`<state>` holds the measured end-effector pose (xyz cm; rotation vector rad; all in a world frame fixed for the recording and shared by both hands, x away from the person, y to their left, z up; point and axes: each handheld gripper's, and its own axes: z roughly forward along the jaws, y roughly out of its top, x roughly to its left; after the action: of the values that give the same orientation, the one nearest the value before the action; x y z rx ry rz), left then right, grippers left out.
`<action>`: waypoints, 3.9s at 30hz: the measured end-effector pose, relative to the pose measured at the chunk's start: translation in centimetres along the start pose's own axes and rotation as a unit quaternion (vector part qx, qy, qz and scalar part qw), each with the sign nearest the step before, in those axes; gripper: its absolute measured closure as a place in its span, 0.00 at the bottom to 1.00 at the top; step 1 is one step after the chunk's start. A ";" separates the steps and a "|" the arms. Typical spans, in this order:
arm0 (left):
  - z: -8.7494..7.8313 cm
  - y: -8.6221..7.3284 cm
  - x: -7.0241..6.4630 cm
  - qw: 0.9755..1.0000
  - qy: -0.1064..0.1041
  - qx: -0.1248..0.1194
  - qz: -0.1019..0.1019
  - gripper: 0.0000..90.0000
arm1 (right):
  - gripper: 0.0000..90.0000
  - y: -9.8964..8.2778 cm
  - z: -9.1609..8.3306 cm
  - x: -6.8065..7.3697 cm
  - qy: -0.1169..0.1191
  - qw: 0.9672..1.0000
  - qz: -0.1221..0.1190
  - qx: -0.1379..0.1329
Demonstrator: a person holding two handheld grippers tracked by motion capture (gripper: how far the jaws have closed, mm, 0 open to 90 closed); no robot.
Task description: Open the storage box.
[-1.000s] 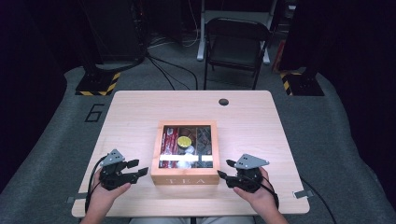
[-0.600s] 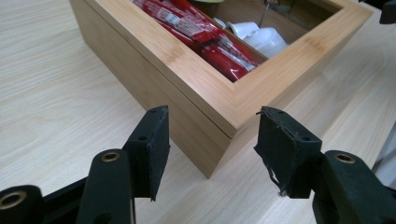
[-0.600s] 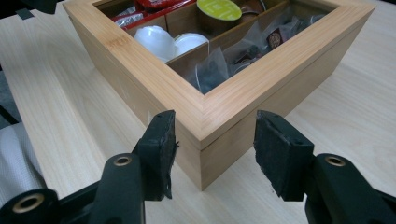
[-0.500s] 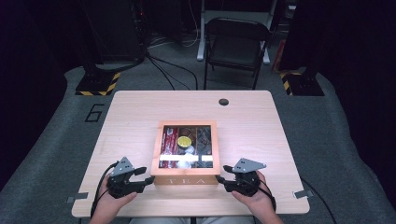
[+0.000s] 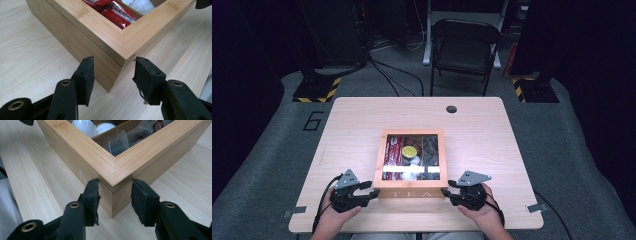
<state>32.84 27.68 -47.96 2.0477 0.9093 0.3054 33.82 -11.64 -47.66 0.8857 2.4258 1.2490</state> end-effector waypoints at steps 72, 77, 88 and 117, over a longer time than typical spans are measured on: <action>-0.8 3.9 -0.6 1.000 -0.003 -0.016 -0.025 0.48 | 0.55 3.5 -0.5 -0.3 0.001 0.999 0.032 0.000; -1.2 4.6 -0.5 0.999 -0.005 -0.015 -0.031 0.48 | 0.55 4.4 -0.9 -0.5 0.003 0.999 0.033 0.005; -1.9 5.7 -0.3 0.999 0.000 -0.017 -0.034 0.48 | 0.55 5.7 -1.4 -1.0 0.009 0.999 0.046 0.010; -3.5 9.0 0.1 0.998 0.029 -0.045 -0.039 0.48 | 0.51 8.8 -3.1 -1.5 -0.028 0.999 0.040 -0.022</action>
<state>35.51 26.54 -38.79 1.9251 0.9907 0.3595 36.96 -10.70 -38.82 1.0008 2.3321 1.2833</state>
